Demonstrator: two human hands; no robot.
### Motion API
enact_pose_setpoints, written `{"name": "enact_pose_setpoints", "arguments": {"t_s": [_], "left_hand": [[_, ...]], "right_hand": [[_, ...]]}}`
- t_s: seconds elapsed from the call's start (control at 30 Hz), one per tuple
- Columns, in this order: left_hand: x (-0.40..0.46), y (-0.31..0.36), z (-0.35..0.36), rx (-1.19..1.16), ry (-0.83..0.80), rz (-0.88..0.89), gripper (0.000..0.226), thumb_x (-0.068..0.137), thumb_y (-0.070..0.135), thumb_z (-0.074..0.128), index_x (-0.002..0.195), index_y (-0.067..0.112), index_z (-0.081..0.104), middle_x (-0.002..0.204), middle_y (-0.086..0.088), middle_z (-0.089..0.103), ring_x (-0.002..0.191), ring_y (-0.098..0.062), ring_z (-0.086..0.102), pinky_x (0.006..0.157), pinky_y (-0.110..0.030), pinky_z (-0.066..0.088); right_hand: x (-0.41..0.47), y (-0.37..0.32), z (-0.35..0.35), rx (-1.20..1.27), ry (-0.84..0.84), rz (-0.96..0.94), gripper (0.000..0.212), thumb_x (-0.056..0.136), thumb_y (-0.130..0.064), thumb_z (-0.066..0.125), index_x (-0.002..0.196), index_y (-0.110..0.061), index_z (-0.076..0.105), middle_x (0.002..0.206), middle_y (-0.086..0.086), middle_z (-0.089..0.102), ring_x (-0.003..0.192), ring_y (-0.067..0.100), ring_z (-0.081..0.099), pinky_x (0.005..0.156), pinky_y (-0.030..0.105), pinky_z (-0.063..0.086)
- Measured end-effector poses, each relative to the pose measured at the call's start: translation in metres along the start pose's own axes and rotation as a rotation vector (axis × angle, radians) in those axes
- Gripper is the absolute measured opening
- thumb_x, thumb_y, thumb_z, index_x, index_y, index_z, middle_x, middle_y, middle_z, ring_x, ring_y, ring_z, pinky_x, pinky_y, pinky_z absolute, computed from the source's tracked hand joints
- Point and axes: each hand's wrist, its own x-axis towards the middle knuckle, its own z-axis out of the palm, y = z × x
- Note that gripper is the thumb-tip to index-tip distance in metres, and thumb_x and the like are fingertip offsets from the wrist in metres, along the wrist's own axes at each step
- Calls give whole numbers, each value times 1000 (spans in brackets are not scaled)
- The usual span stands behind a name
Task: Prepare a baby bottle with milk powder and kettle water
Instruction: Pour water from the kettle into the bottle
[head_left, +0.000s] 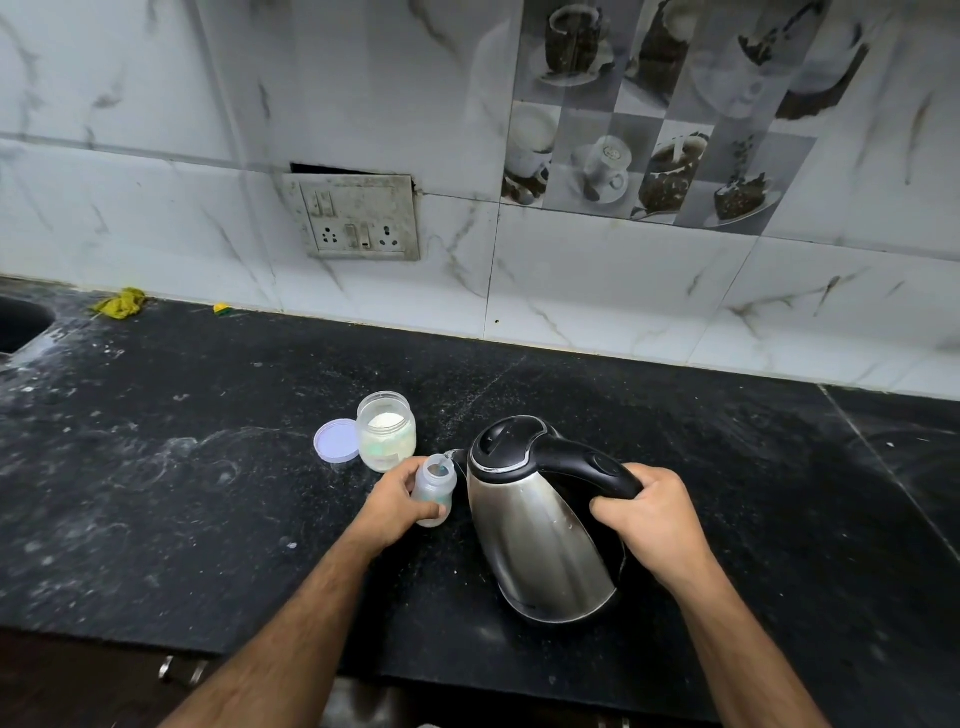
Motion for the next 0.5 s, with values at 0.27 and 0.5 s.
{"name": "enact_pose_setpoints", "arguments": {"t_s": [0.27,0.5], "left_hand": [[1,-1,1,-12,4,5,66,69,-16,75,127,9,57,122,-8,68,118,-24,63,108,-46,45],[1,-2,4,-36,6,7,67,70,-19,73,129,5,55,124,-12,67,120,-27,61,108,-47,44]], "right_hand": [[0,0,1,-14,-8,-7,22,51,-16,60,66,-1,56,50,-3,48,48,14,45,50,31,34],[2,0,0,-37,-9,-15,21,50,-18,60,64,-3,54,48,-6,47,46,13,43,48,29,33]]}}
